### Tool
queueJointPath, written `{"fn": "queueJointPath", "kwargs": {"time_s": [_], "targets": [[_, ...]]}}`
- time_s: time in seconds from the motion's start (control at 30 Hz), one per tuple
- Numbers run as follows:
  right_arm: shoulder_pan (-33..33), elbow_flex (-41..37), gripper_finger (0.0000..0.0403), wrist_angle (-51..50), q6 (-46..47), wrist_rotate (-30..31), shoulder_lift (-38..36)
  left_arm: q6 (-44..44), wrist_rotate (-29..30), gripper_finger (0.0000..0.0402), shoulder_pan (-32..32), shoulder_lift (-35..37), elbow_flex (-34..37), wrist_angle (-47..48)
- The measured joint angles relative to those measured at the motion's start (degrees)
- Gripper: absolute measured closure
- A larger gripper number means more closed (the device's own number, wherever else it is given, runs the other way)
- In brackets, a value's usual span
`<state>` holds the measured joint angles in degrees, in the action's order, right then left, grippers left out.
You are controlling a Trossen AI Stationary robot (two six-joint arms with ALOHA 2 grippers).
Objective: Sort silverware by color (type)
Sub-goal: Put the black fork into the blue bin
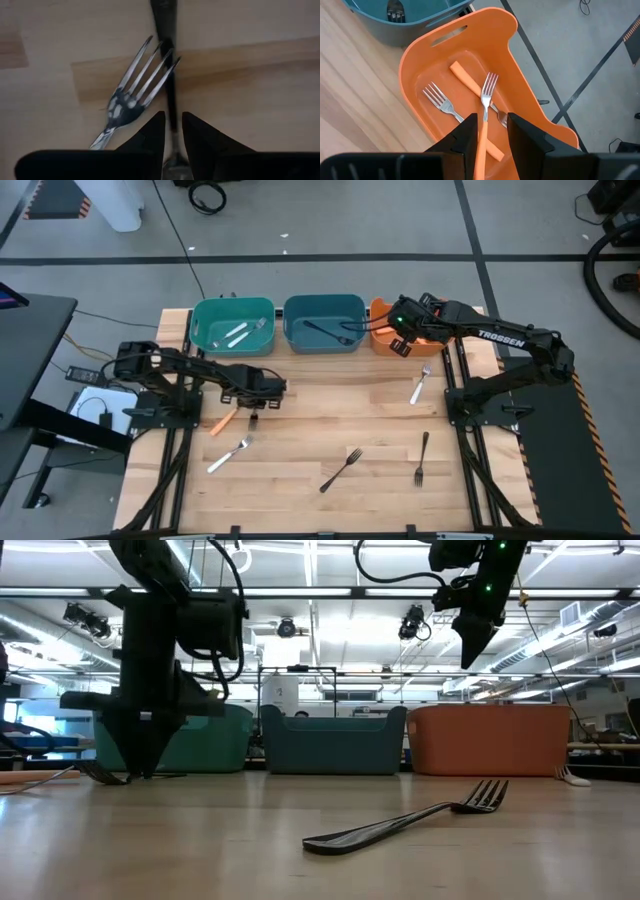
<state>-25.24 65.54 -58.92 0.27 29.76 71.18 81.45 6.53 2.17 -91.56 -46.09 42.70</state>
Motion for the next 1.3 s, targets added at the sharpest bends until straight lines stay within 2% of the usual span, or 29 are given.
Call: {"fn": "queueJointPath", "kwargs": {"time_s": [0.27, 0.47, 0.8, 0.93, 1.1, 1.3], "targets": [[0.0, 0.0, 0.0289, -0.02, 0.03, -0.48, 0.0, -1.14, -0.01, 0.0329, 0.25, -3.37, -0.32, -1.18], [0.0, 0.0, 0.0289, 0.0, 0.0, -0.87, 0.0, -2.61, -1.21, 0.0382, 0.18, -3.64, -0.35, -1.5], [-0.02, 0.0, 0.0289, 0.07, -0.31, -0.87, 0.0, -5.5, -2.65, 0.0385, 0.2, -1.09, -1.52, -1.52], [-0.02, 0.0, 0.0289, 0.15, -0.35, -0.87, 0.0, -9.41, -3.14, 0.0385, 0.1, 2.03, -5.07, -1.94], [-0.02, 0.0, 0.0289, 0.18, -0.42, -0.87, 0.0, -16.46, -1.85, 0.0385, 0.57, 2.15, -10.93, -1.52], [-0.02, 0.0, 0.0289, 0.47, -0.42, -0.87, 0.0, -27.42, 0.87, 0.0382, 4.21, 2.09, -19.22, -1.42]]}}
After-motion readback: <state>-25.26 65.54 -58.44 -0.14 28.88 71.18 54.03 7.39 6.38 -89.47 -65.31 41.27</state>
